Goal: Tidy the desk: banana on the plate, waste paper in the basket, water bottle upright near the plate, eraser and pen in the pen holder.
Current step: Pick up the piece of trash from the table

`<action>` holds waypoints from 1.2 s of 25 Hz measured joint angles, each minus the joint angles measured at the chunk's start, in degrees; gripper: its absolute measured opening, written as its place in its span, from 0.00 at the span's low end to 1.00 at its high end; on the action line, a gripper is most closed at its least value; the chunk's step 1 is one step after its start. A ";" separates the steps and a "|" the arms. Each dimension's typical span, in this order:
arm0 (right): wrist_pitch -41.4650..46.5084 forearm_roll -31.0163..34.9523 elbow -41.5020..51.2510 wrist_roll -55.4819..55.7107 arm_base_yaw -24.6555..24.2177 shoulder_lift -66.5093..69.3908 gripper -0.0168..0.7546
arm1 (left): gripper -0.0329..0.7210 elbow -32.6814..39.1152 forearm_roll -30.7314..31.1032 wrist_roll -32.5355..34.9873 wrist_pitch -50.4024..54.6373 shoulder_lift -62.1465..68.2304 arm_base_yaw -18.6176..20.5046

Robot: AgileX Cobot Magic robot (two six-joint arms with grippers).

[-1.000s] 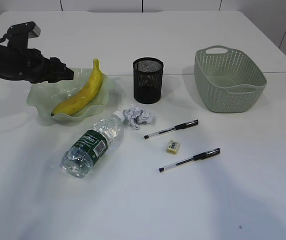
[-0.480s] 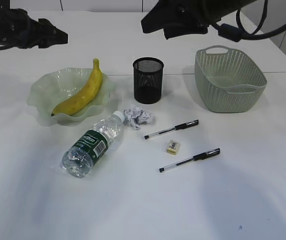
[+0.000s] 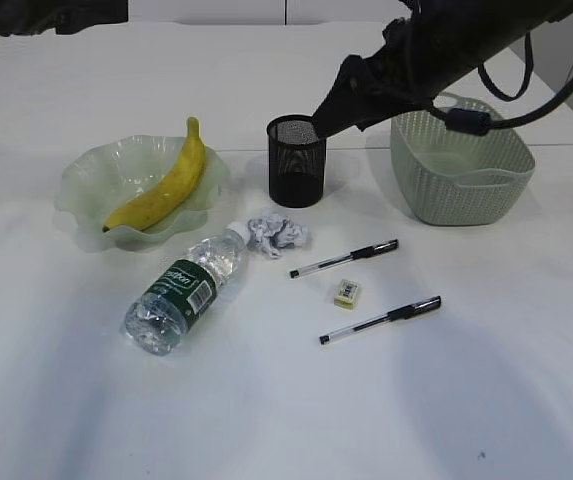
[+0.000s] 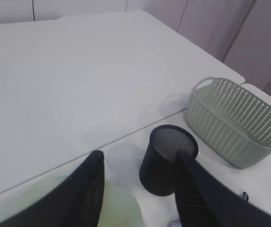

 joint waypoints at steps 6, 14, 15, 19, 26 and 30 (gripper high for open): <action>-1.64 -5.23 0.00 -1.65 0.10 0.47 0.76 | 0.50 0.00 4.05 0.09 0.91 -4.08 0.00; -2.81 -9.75 -0.09 -3.87 2.30 6.56 0.76 | 0.50 0.00 5.83 -0.86 5.44 -10.50 0.00; -3.08 -9.75 -0.09 -4.46 3.15 6.97 0.76 | 0.50 0.00 6.22 -1.49 6.13 -11.01 0.00; -3.75 -10.00 -0.09 -6.12 5.51 8.78 0.76 | 0.50 0.00 7.29 -2.61 8.42 -12.66 0.00; -7.21 -13.17 -0.09 -9.12 5.91 10.63 0.76 | 0.50 0.00 7.72 -3.81 10.73 -15.63 0.00; -11.20 -14.07 -0.13 -12.10 5.91 10.63 0.76 | 0.50 0.00 7.72 -4.03 11.56 -16.38 0.00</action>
